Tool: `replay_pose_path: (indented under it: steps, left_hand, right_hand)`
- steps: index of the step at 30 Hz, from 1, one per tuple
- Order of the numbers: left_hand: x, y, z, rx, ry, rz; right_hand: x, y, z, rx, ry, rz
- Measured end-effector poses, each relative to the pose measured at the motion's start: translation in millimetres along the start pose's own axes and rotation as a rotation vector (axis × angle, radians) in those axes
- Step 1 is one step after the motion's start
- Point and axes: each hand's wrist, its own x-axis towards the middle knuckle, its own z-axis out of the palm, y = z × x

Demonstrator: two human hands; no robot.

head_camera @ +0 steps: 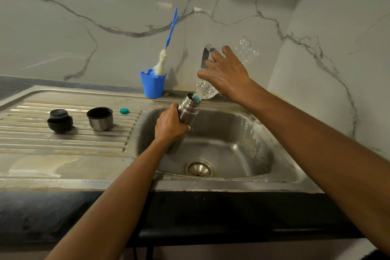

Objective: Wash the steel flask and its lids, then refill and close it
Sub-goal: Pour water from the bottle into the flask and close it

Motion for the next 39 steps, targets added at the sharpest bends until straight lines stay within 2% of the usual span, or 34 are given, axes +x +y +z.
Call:
replay_pose_path:
  steps: [39]
  left_hand:
    - [-0.1, -0.3, 0.0, -0.021, -0.011, -0.017]
  right_hand:
    - [8.0, 6.8, -6.8, -0.048, 0.081, -0.019]
